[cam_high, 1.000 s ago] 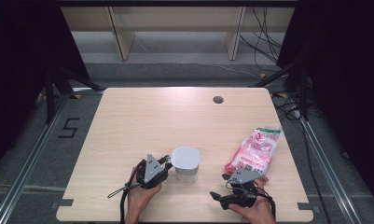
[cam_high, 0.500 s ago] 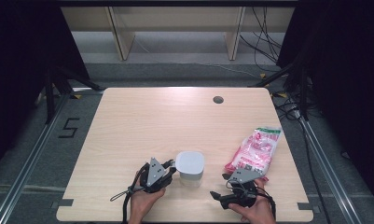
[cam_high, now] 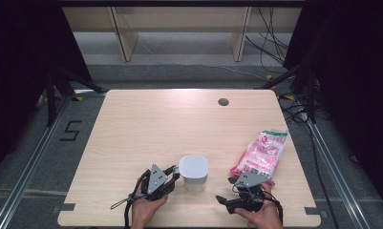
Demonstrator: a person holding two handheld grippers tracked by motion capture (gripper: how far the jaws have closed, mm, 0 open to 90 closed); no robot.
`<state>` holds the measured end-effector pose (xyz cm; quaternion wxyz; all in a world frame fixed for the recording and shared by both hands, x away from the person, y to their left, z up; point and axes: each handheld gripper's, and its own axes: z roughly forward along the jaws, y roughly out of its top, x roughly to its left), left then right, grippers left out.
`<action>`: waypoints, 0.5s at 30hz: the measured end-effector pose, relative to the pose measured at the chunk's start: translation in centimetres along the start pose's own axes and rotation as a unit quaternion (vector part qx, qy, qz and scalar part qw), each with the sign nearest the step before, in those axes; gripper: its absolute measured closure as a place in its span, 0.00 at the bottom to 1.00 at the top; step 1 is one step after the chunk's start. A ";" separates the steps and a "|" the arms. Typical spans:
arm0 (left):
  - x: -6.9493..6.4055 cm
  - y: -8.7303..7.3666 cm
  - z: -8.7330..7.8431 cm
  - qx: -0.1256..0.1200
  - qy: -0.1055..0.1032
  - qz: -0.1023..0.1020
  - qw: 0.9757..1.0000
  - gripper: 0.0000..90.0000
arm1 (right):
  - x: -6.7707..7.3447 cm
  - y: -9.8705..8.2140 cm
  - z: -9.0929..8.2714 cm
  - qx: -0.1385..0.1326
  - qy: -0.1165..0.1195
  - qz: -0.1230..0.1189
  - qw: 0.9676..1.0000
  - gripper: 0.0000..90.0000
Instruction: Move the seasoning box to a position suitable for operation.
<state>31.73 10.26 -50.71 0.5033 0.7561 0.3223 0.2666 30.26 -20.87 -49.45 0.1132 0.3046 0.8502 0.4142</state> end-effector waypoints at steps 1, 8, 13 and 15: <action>0.0 0.0 0.0 -0.006 -0.006 -0.004 1.000 0.78 | 0.0 0.0 -0.1 0.004 0.003 0.000 1.000 0.24; 0.4 0.2 -1.1 0.007 -0.011 -0.005 1.000 0.54 | -0.1 0.0 0.0 0.002 0.009 -0.001 1.000 0.24; 0.6 0.7 -2.3 0.002 -0.015 -0.023 1.000 0.42 | 0.0 0.0 0.0 -0.001 0.000 0.000 1.000 0.24; 0.7 0.9 -2.7 -0.004 -0.012 -0.029 0.999 0.41 | 0.1 0.0 0.1 0.003 0.003 0.008 1.000 0.24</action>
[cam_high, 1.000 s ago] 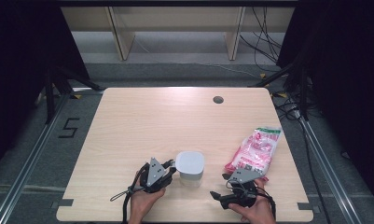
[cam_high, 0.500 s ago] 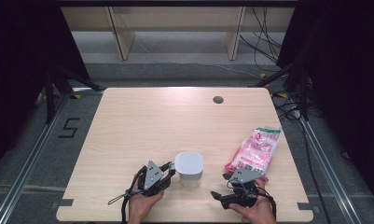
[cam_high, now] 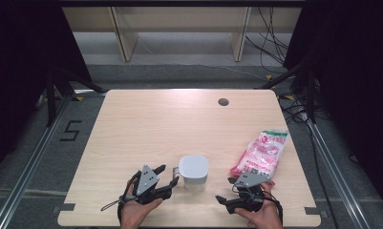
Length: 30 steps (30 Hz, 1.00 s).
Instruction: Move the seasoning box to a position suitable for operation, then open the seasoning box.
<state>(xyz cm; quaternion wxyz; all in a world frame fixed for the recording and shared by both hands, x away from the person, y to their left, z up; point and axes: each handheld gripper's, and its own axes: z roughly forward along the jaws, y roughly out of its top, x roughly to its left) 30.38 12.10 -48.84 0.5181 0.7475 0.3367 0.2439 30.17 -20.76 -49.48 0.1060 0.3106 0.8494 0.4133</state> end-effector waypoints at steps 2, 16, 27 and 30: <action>0.0 0.3 -0.4 -0.007 -0.003 -0.013 1.000 0.38 | 0.0 0.0 0.0 -0.001 0.000 0.000 1.000 0.24; -0.4 2.2 -1.7 -0.052 -0.029 0.013 0.998 0.55 | -0.3 0.0 0.0 -0.006 -0.002 -0.005 1.000 0.24; -0.7 4.7 -0.4 -0.064 -0.028 0.070 0.995 0.97 | -0.3 0.0 -0.1 -0.006 -0.003 0.000 1.000 0.24; -1.0 5.0 0.1 -0.060 -0.037 0.074 0.995 0.98 | -0.2 0.0 -0.1 -0.007 -0.004 0.004 1.000 0.24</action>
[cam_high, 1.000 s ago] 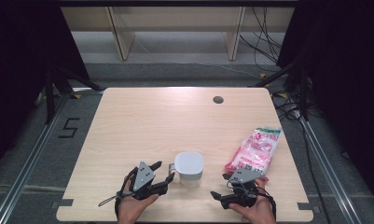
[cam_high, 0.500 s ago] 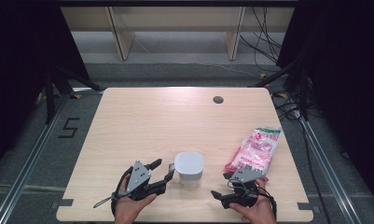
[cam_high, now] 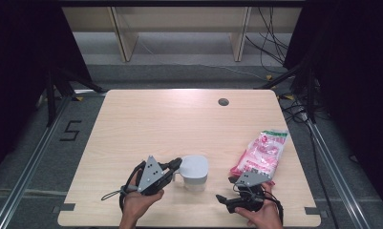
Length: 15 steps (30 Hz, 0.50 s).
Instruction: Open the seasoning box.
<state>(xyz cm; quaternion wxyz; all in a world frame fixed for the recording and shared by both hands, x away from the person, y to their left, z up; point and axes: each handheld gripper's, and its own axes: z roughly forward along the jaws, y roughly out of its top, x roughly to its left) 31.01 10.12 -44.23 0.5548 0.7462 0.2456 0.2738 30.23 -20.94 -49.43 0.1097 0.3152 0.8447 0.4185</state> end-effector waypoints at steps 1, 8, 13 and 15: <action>0.0 0.0 0.1 0.002 -0.002 -0.002 1.000 0.98 | 0.0 0.0 0.0 0.000 -0.001 0.001 1.000 0.24; 0.1 -0.4 0.4 0.004 -0.004 -0.010 1.000 0.99 | -0.1 0.1 -0.1 -0.010 -0.003 -0.011 1.000 0.26; 0.1 -0.8 0.8 0.013 -0.003 -0.011 1.000 0.99 | 0.0 0.2 -0.3 -0.013 -0.003 -0.003 1.000 0.25; 0.1 -1.0 0.8 0.016 -0.004 -0.015 1.000 0.99 | 0.0 0.2 -0.3 -0.020 -0.007 -0.002 1.000 0.25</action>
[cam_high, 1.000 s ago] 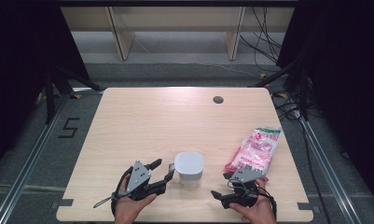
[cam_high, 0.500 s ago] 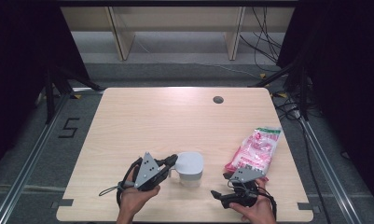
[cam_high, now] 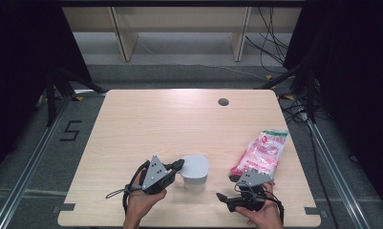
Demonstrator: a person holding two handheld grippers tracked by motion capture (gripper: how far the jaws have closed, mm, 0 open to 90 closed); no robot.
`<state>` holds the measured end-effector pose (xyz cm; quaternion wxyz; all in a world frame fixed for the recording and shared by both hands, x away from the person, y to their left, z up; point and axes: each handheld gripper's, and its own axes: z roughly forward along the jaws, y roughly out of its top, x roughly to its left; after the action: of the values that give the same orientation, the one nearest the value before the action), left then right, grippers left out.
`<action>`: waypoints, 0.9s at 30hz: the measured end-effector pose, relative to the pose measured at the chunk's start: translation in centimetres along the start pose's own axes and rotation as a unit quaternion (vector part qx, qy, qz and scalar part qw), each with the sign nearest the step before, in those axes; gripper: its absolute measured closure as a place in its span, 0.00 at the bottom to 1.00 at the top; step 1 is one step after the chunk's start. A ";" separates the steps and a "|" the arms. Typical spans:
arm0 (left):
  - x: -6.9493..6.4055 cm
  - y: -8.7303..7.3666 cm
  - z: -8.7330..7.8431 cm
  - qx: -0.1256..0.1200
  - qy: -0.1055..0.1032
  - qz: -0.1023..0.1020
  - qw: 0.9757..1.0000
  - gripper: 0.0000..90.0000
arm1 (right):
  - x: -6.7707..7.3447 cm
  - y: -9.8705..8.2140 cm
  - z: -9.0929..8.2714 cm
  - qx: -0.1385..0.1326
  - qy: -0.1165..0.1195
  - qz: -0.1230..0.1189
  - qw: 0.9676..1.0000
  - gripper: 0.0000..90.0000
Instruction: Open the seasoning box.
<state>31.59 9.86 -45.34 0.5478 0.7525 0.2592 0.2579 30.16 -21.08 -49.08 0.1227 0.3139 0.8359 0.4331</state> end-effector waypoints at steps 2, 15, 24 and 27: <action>0.1 -0.2 -0.1 -0.001 0.001 -0.004 1.000 0.99 | -0.1 0.0 0.0 -0.007 -0.002 -0.009 1.000 0.23; 0.4 -0.4 -0.3 -0.008 0.003 -0.013 1.000 0.98 | 0.2 0.7 -0.4 -0.048 -0.014 -0.025 0.998 0.36; 0.0 -0.5 -0.5 -0.010 0.007 -0.011 1.000 0.98 | 0.5 1.5 -0.9 -0.074 -0.009 -0.041 0.996 0.60; 0.1 -0.5 -0.5 -0.008 0.009 -0.008 1.000 0.98 | 0.6 1.7 -0.9 -0.081 -0.005 -0.040 0.996 0.66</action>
<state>31.27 10.43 -45.70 0.5538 0.7434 0.2678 0.2624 30.00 -20.57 -47.17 0.1691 0.2717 0.8091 0.4929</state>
